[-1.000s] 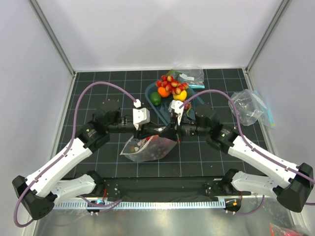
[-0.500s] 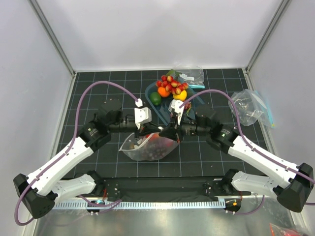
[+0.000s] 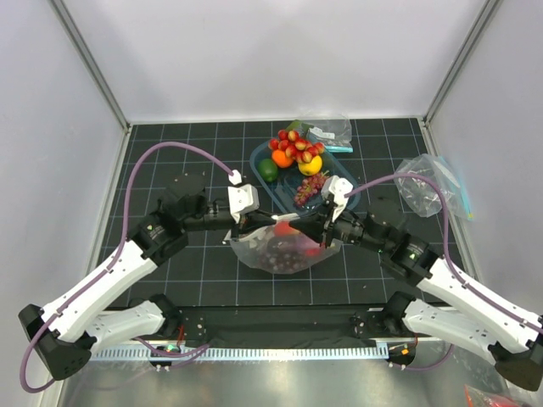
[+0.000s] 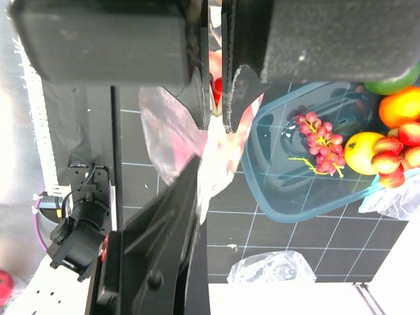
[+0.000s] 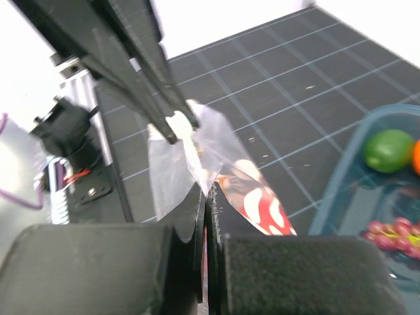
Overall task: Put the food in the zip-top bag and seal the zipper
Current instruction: Zip the zipper food storage bag at the center of the board.
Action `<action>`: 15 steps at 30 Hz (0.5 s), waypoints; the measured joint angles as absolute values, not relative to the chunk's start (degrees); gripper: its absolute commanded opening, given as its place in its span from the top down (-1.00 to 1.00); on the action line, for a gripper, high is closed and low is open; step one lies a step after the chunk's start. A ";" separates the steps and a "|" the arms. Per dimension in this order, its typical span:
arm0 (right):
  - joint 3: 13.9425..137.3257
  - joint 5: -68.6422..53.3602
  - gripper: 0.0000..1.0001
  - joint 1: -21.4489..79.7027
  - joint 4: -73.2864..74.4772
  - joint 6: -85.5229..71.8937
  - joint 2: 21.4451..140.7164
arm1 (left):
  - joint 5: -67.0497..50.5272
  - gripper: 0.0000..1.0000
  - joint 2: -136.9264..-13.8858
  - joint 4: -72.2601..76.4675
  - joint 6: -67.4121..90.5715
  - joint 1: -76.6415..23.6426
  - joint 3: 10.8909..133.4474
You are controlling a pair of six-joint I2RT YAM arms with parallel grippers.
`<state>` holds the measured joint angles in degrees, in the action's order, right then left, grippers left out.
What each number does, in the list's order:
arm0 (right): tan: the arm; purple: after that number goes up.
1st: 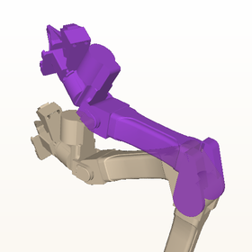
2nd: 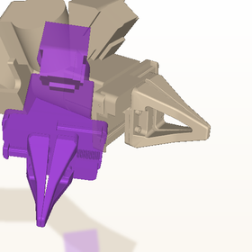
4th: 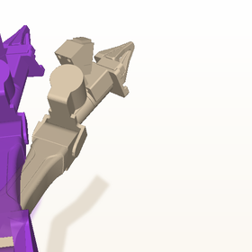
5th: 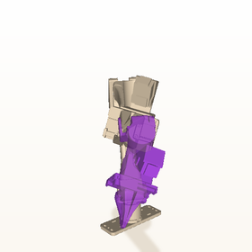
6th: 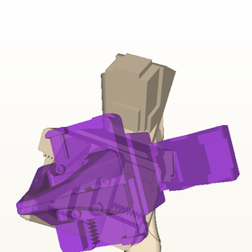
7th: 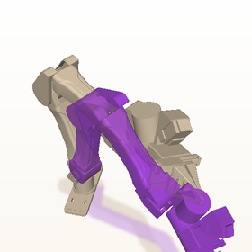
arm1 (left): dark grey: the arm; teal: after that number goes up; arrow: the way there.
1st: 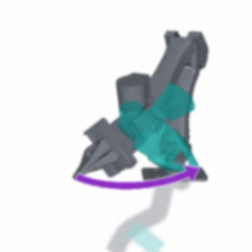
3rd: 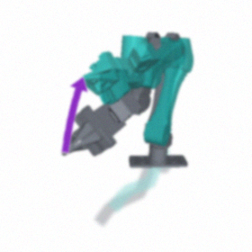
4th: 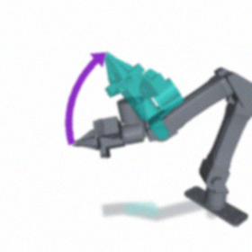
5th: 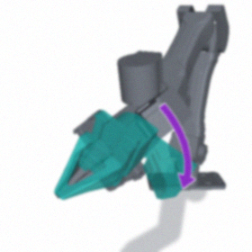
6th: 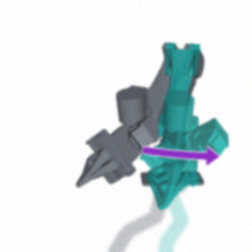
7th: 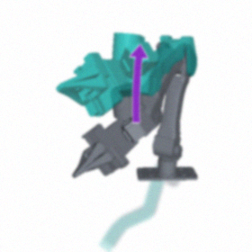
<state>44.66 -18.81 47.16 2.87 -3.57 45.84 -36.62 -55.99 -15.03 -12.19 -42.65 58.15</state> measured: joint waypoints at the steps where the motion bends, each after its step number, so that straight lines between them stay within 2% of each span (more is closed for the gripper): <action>1: 44.12 -17.61 0.98 47.18 2.52 -3.64 45.08 | -36.45 0.99 -55.99 -15.07 -12.19 -42.65 58.15; 15: 34.65 10.61 0.99 47.57 -3.07 -6.02 27.97 | -32.60 1.00 -55.99 -16.38 -12.40 -42.63 57.82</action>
